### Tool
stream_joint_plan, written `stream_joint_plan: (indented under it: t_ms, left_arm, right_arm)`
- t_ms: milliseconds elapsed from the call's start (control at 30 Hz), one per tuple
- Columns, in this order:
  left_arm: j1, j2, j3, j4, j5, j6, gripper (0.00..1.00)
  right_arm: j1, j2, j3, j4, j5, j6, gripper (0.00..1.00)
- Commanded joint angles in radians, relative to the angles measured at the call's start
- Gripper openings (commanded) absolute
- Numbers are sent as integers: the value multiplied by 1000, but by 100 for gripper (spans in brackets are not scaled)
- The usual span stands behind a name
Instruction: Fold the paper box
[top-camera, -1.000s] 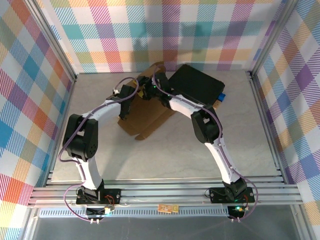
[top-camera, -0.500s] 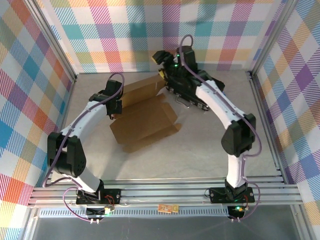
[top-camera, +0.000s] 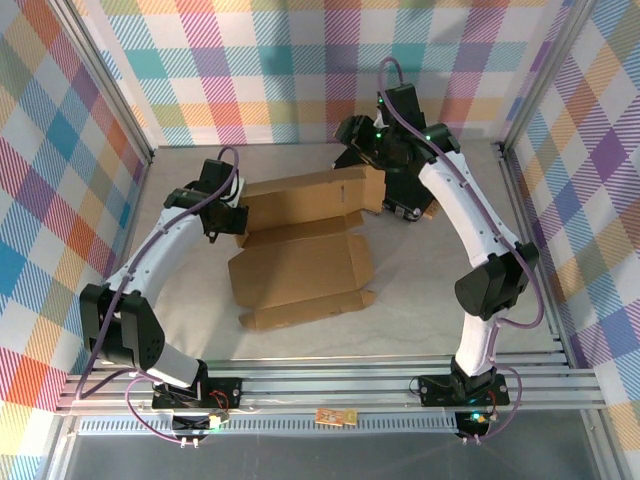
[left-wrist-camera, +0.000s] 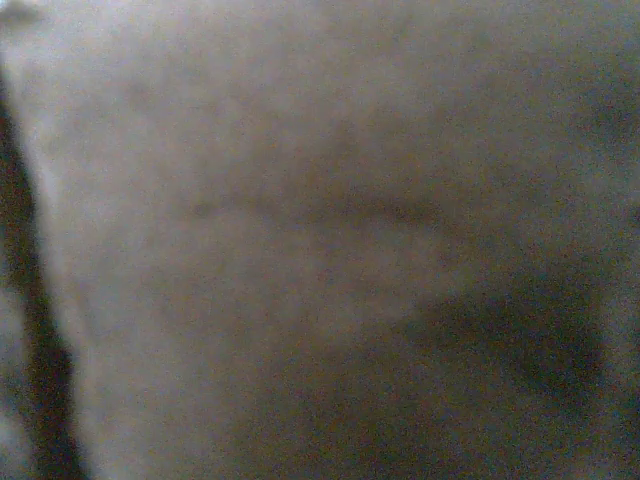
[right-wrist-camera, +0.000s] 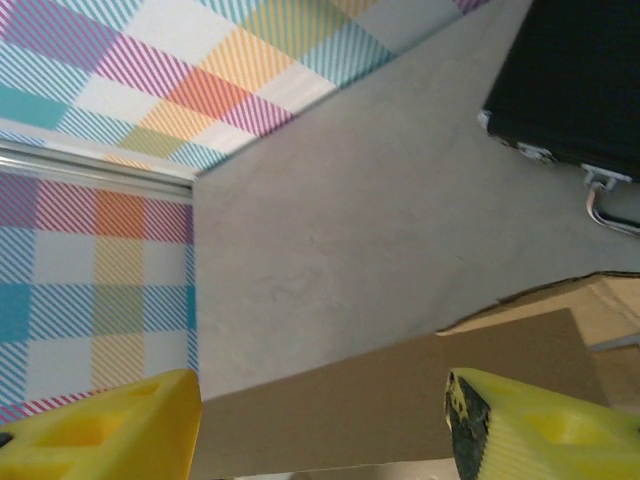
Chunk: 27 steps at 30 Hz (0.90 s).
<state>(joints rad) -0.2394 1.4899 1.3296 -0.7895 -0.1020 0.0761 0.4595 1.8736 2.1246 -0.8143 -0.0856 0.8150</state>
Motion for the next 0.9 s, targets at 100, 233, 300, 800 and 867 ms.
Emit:
stream_joint_plan:
  t_ms: [100,233,300,800,867]
  left_arm:
    - [11,-20,87,-19,57,16,0]
    - [11,-7,110,-5,62,17,0]
    - [11,5,128,-15,64,23,0]
    - [12,59,179,-6,112,23,0]
    - [12,69,189,-8,124,15,0]
  right_arm:
    - [6,-38,28,-116,-20,-40,62]
    - [4,-38,13,-124,-22,-51,60]
    - [3,-22,27,-135,-40,-50,60]
    - [2,28,42,-86,-126,30,46]
    - [1,32,46,-87,-128,46,44]
